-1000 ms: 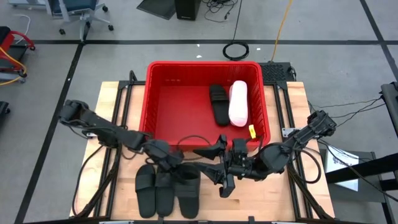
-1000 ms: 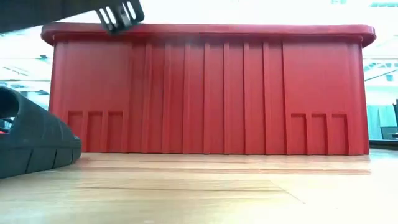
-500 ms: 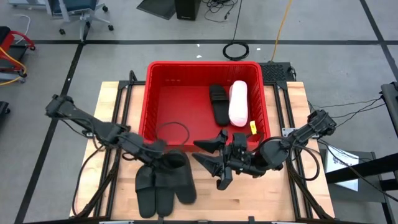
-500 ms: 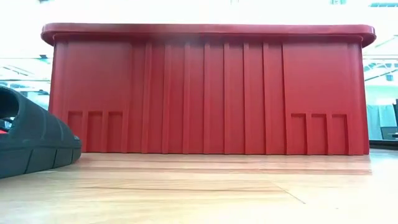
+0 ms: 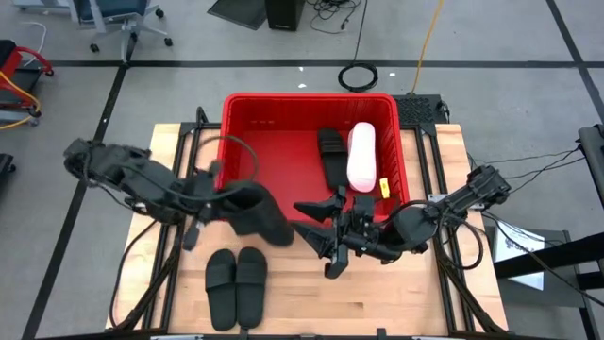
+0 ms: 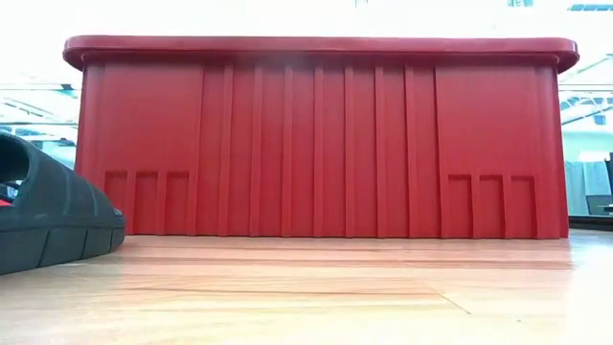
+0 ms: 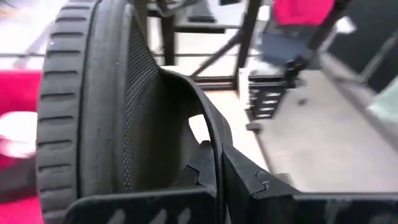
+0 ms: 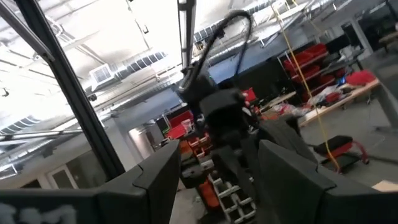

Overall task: Pick and place slides into bin
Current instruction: Stack the black slide on top of the black slide in the red bin

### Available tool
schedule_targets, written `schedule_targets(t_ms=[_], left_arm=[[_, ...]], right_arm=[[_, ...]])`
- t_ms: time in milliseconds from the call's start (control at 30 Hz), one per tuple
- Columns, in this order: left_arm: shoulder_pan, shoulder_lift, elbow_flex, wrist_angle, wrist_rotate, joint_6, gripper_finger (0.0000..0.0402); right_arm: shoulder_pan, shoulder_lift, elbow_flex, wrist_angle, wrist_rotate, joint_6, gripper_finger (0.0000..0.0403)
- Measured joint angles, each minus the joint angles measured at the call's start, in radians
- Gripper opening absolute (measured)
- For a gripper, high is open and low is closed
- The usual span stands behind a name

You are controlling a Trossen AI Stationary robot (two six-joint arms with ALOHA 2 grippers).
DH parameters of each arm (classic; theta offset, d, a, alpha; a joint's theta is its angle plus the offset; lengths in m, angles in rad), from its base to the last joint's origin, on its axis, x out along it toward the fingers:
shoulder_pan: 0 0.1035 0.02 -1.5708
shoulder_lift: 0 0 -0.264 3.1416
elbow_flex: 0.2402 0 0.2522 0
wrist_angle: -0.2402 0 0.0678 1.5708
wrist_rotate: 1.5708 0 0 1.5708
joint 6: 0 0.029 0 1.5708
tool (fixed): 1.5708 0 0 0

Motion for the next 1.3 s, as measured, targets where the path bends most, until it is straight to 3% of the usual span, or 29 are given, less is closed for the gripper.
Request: schedule_targets(t_ms=[200, 433, 733, 933, 1300], left_arm=[[-0.026, 0.148, 0.312, -0.361, -0.189, 0.091, 0.0], [0.008, 0.326, 0.48, -0.624, -0.208, 0.124, 0.0], [0.02, 0.424, 0.58, -0.626, -0.214, 0.185, 0.0], [0.047, 0.426, 0.623, -0.589, -0.214, 0.204, 0.0], [0.144, 0.455, 0.624, -0.509, -0.18, 0.258, 0.0]], right_arm=[[0.001, -0.034, 0.086, -0.147, 0.051, -0.113, 0.0208], [-0.006, -0.035, 0.227, -0.516, 0.208, -0.152, 0.0208], [-0.019, -0.035, 0.272, -0.805, 0.34, -0.163, 0.0208], [-0.052, -0.033, 0.272, -0.839, 0.335, -0.217, 0.0208], [-0.134, -0.029, 0.271, -0.879, 0.116, -0.248, 0.0208]])
